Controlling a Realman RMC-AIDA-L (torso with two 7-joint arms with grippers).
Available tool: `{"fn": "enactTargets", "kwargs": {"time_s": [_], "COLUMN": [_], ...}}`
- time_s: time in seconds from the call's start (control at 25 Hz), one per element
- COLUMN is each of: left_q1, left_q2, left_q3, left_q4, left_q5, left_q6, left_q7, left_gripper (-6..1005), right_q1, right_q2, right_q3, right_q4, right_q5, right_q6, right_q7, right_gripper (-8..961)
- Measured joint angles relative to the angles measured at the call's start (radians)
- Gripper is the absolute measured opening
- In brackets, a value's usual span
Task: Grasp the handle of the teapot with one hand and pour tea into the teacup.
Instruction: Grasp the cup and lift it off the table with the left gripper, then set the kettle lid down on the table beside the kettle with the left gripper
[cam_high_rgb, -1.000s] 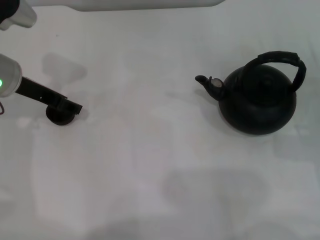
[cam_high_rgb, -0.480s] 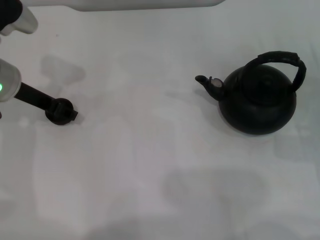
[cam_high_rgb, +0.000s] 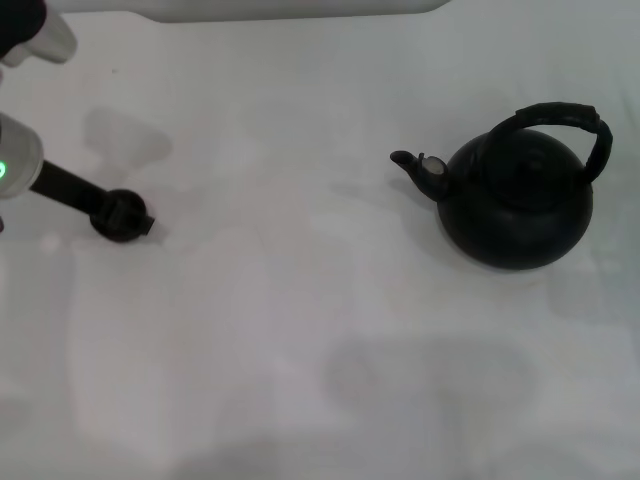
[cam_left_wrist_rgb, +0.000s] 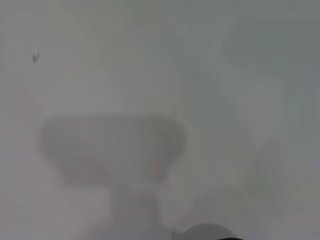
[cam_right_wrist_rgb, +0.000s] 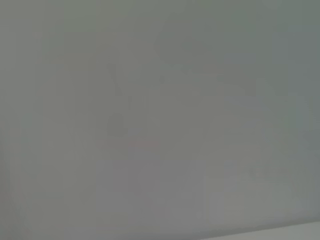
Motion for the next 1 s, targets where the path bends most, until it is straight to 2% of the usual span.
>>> {"fn": "enactTargets", "kwargs": {"time_s": [0.08, 0.2, 0.64, 0.8, 1.0], "left_q1": [-0.008, -0.045, -0.236, -0.266, -0.275], "left_q2": [0.000, 0.001, -0.002, -0.005, -0.007], "left_q3": [0.001, 0.025, 0.313, 0.412, 0.492], "left_q4": [0.009, 0.019, -0.037, -0.050, -0.051], "left_q5": [-0.003, -0.019, -0.161, -0.206, -0.232], "left_q6": [-0.002, -0.001, 0.039, 0.049, 0.061], "left_q7": [0.007, 0.023, 0.051, 0.054, 0.052], "left_gripper": [702, 703, 702, 702, 702], "right_q1": [0.000, 0.002, 0.005, 0.003, 0.002], "right_q2": [0.000, 0.000, 0.000, 0.000, 0.000], "right_q3": [0.000, 0.000, 0.000, 0.000, 0.000], "right_q4": [0.000, 0.000, -0.008, -0.009, -0.009], "right_q5": [0.000, 0.000, 0.000, 0.000, 0.000], "right_q6": [-0.001, -0.005, -0.009, -0.009, -0.009], "right_q7": [0.000, 0.000, 0.000, 0.000, 0.000], "right_gripper": [860, 860, 860, 860, 860]}}
